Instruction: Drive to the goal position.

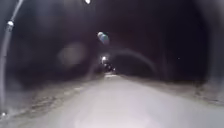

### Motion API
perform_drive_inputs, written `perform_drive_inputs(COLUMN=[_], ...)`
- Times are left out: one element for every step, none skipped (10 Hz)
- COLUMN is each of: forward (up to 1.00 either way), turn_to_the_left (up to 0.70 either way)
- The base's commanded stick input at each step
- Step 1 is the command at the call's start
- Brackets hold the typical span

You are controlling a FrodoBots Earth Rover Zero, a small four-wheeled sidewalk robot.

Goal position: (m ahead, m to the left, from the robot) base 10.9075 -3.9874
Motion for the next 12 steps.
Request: perform_drive_inputs(forward=[0.7, 0.7, 0.7, 0.7, 0.7, 0.7, 0.7, 0.7, 0.7, 0.7, 0.7, 0.7], turn_to_the_left=[0.0, 0.0, 0.0, 0.0, 0.0, 0.0, 0.0, 0.0, 0.0, 0.0, 0.0, 0.0])
